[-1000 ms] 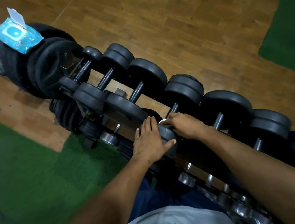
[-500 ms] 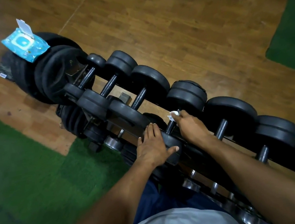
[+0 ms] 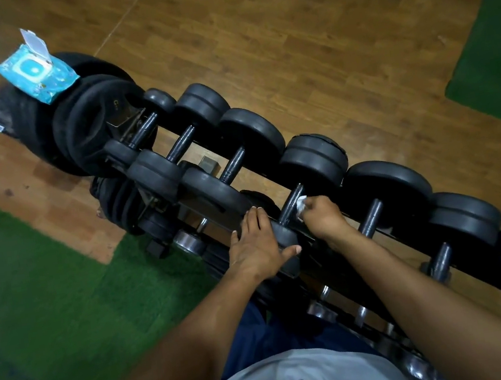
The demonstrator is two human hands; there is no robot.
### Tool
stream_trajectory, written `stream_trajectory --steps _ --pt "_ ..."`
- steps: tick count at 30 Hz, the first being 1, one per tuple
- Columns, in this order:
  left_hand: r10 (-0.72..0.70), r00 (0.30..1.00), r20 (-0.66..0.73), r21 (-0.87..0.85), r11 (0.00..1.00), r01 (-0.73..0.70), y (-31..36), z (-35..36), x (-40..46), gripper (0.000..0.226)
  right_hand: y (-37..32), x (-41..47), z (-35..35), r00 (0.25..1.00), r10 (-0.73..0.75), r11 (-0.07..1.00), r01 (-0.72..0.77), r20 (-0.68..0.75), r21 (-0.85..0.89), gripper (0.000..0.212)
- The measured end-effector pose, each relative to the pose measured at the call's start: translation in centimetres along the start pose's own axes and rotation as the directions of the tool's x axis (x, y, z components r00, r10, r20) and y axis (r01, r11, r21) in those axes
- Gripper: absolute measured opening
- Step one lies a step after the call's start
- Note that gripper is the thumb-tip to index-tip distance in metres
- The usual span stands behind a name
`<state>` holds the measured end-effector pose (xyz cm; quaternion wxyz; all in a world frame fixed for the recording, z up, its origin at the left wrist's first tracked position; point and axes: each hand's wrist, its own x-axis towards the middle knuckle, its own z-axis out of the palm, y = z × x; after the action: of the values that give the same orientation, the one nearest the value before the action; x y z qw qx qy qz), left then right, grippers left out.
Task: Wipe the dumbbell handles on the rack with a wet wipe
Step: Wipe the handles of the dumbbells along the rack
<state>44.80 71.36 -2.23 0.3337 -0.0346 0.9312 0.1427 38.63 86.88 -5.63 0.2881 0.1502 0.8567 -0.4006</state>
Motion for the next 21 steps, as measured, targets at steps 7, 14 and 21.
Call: stream_trajectory --steps 7,14,21 --pt "0.009 1.000 -0.004 0.006 1.000 -0.009 0.0 -0.2 -0.2 0.122 -1.2 1.2 -0.9 0.965 0.218 0.688 -0.259 0.147 0.678 0.029" --pt "-0.001 1.000 -0.006 0.013 1.000 0.001 0.0 -0.2 -0.1 0.122 -1.1 0.8 -0.5 0.927 0.264 0.779 -0.368 0.267 0.508 0.026" --pt "0.003 1.000 -0.011 0.012 1.000 -0.003 -0.1 -0.1 -0.1 0.122 -1.4 1.2 -0.6 0.880 0.312 0.726 -0.464 0.358 0.507 0.025"
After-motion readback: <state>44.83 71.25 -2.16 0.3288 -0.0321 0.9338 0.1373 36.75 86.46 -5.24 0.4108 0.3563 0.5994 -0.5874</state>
